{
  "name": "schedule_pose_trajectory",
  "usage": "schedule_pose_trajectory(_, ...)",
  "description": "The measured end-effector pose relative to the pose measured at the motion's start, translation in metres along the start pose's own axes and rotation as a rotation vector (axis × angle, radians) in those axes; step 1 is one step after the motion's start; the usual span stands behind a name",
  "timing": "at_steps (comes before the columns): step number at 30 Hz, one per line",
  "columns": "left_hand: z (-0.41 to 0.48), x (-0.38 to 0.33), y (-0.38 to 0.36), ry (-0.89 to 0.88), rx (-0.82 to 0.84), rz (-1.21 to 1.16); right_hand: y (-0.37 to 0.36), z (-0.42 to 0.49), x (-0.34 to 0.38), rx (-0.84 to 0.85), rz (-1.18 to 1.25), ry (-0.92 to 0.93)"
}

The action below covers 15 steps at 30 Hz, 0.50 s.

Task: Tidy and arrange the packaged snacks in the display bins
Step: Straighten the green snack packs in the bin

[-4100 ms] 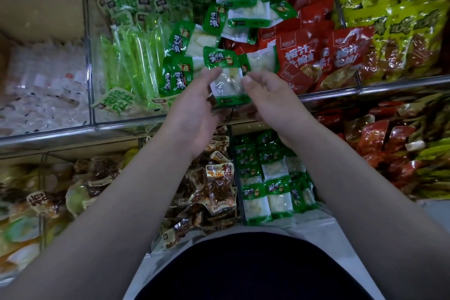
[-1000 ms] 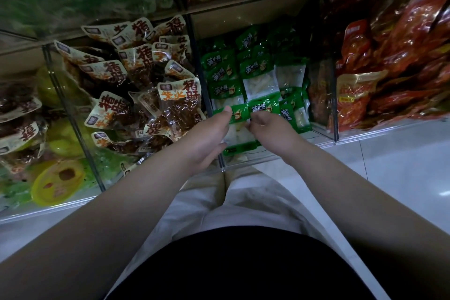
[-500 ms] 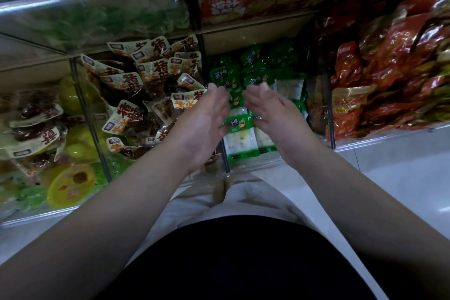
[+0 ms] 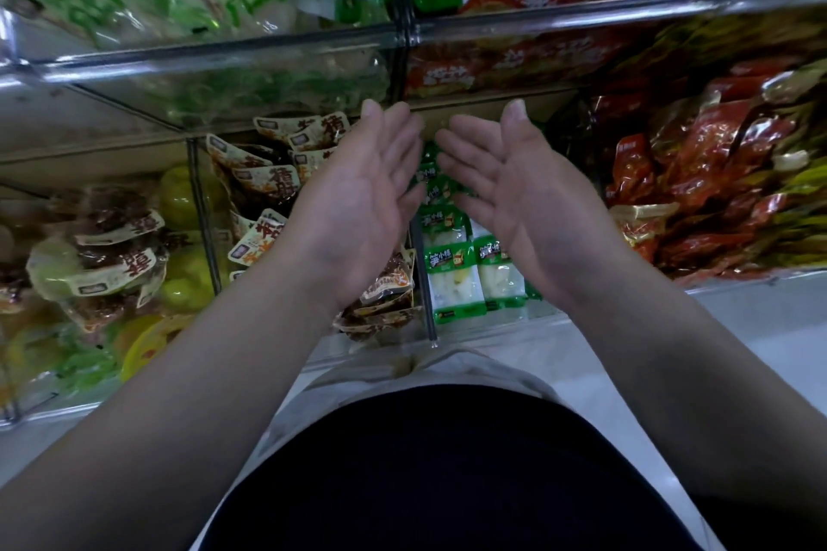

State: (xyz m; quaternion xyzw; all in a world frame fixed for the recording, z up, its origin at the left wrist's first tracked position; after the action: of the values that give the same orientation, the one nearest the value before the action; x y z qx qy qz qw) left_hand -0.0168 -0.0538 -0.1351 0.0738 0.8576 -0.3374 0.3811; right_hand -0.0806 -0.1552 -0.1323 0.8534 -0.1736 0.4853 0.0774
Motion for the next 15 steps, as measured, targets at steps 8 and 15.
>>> schedule_pose_trajectory(8, -0.016, -0.033, -0.002, -0.108, 0.041, -0.021, -0.014, -0.002, 0.035, 0.044, -0.024, 0.156)
schedule_pose_trajectory(15, -0.023, -0.062, 0.001, -0.193, 0.062, -0.020, -0.027, -0.002, 0.062, 0.051, -0.067, 0.251)
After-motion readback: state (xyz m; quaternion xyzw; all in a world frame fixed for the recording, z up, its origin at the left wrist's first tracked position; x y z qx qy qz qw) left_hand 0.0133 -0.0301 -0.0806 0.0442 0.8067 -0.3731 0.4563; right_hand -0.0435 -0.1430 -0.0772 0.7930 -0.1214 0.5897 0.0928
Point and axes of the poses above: each hand's wrist, its own z-axis towards the middle knuckle, its own y-axis out of the back of the hand, x = y × z, the point moved 6 cm from there along z, towards the middle knuckle, and after that the axes turned 8 degrees about -z, right-handed, at the moved point
